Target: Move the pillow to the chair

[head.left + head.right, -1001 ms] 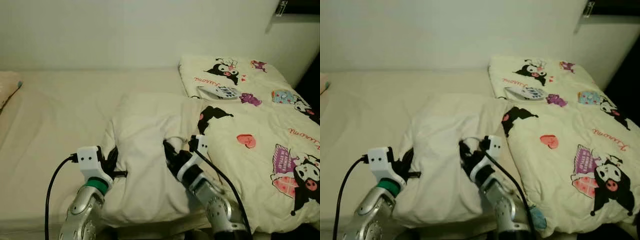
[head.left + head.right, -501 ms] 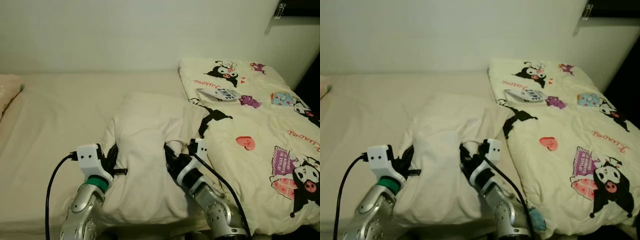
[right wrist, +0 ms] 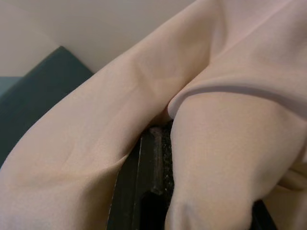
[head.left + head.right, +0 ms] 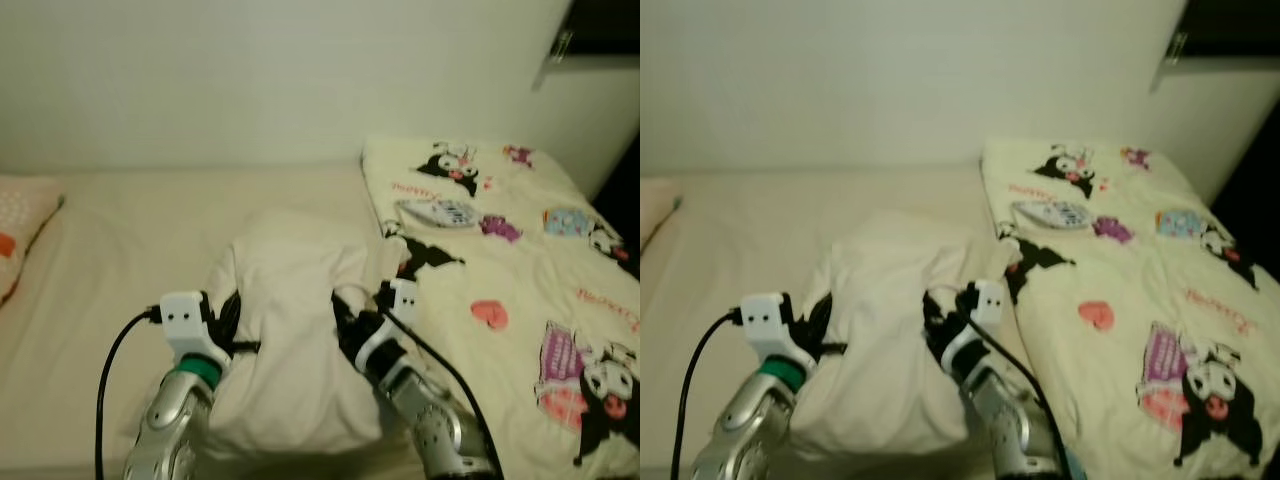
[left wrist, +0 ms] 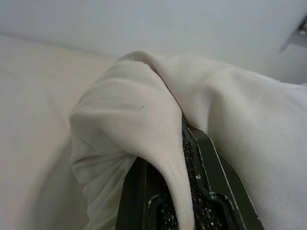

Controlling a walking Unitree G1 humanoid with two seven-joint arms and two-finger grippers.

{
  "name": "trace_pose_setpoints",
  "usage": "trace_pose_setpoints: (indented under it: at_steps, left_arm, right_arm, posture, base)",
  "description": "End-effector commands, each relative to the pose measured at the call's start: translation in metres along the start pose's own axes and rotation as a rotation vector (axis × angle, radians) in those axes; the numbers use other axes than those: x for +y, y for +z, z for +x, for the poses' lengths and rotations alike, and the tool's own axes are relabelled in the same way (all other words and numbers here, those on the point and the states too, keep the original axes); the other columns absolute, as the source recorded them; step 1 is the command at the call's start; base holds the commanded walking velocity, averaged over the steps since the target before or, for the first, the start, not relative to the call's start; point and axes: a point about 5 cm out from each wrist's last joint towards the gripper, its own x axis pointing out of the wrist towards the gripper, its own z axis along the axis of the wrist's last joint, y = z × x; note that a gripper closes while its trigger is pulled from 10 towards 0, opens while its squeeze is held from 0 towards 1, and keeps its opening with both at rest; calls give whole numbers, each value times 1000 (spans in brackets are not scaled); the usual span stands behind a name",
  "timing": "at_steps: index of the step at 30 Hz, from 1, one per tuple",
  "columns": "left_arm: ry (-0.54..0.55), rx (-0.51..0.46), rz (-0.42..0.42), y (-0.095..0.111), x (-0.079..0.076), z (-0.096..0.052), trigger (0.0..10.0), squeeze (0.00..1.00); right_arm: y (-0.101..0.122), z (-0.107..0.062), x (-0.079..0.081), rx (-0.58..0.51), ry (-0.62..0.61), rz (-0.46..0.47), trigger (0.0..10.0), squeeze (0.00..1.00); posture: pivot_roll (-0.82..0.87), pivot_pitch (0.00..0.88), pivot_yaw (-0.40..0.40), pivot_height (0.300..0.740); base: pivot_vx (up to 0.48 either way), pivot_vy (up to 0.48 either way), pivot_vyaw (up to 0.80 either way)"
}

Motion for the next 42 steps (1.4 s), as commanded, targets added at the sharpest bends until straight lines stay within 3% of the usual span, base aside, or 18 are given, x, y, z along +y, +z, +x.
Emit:
trace_pose_setpoints:
  at_steps: [1, 14, 25, 33, 36, 38, 40, 42]
  left_arm:
    - [-104, -40, -13, 5, -25, 5, 10000, 0]
    - [-97, -40, -11, 5, -24, 5, 10000, 0]
    - [-101, -5, 2, 4, -25, 6, 10000, 0]
    - [-41, 92, 30, 2, -22, 11, 10000, 0]
    - [14, 51, 61, 10, -20, 15, 10000, 0]
    - [6, 32, 77, 13, -21, 15, 10000, 0]
    - [-136, -1, 29, 19, -32, 13, 10000, 0]
    - [-198, -15, 5, 23, -38, 12, 10000, 0]
  right_arm:
    - [0, 11, 24, -13, 111, 54, 10000, 0]
    - [6, 14, 18, -19, 47, 121, 10000, 0]
    - [3, 14, 16, -6, 3, -26, 10000, 0]
    - [8, 15, 14, -46, -35, -121, 10000, 0]
    - [13, 15, 14, -84, -51, -118, 10000, 0]
    - [14, 15, 14, -94, -54, -114, 10000, 0]
    - [17, 16, 14, -110, -56, -108, 10000, 0]
    - [17, 16, 15, -110, -49, -95, 10000, 0]
  posture:
    - [71, 1, 75, 732]
    - [74, 2, 75, 740]
    - [67, 0, 79, 740]
    - [63, 0, 81, 740]
    - [59, 0, 80, 740]
    - [58, 0, 80, 740]
    - [59, 0, 81, 740]
    - [56, 0, 82, 740]
  base:
    - [0, 0, 0]
    - [0, 0, 0]
    - [0, 0, 0]
    - [0, 0, 0]
    - [0, 0, 0]
    - [0, 0, 0]
    - [0, 0, 0]
    - [0, 0, 0]
